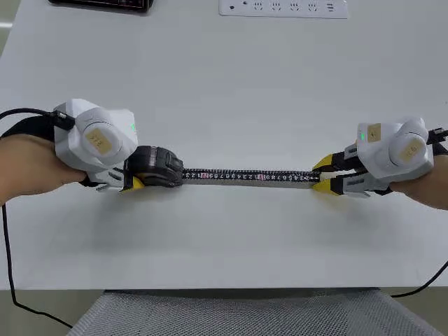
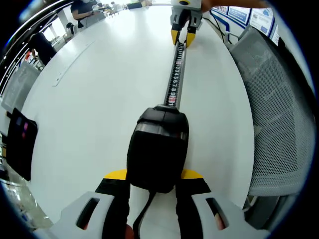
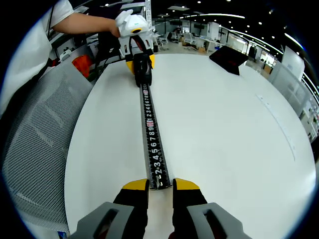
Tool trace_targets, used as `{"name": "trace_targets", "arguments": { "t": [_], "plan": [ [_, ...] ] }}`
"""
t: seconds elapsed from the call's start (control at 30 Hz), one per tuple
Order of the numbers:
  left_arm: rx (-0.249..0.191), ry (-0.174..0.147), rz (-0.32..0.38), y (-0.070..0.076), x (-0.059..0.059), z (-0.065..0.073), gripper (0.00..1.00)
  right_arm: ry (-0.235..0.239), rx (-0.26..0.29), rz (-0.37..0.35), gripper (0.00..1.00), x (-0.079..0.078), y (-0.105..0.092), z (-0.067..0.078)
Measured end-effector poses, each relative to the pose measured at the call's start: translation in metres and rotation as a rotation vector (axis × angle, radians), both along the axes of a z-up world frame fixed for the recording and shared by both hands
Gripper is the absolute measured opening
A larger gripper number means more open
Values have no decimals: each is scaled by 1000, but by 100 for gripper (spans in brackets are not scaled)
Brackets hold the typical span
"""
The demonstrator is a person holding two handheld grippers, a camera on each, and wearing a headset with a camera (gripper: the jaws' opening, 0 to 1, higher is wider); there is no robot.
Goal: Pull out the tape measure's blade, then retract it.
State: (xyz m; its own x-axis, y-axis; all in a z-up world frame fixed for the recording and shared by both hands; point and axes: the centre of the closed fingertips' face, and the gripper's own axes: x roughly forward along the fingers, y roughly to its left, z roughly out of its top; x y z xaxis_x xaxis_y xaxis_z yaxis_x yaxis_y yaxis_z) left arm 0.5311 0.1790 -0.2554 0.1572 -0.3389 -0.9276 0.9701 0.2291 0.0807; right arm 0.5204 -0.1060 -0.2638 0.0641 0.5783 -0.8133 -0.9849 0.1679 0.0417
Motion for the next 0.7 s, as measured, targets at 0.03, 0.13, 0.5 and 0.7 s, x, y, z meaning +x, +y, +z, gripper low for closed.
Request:
{"name": "trace_targets", "arguments": {
  "t": [0.03, 0.13, 0.5, 0.7],
  "plan": [
    [-8, 4, 5, -1, -1, 1, 31, 3, 1, -1, 16, 0, 0, 0],
    [-13, 0, 12, 0, 0, 3, 32, 7, 0, -5, 17, -1, 0, 0],
    [-53, 8, 49, -2, 1, 6, 39, 16, 13, -38, 20, 0, 2, 3],
    [-84, 16, 85, -2, 1, 9, 41, 31, 20, -59, 23, -1, 4, 4]
  ]
}}
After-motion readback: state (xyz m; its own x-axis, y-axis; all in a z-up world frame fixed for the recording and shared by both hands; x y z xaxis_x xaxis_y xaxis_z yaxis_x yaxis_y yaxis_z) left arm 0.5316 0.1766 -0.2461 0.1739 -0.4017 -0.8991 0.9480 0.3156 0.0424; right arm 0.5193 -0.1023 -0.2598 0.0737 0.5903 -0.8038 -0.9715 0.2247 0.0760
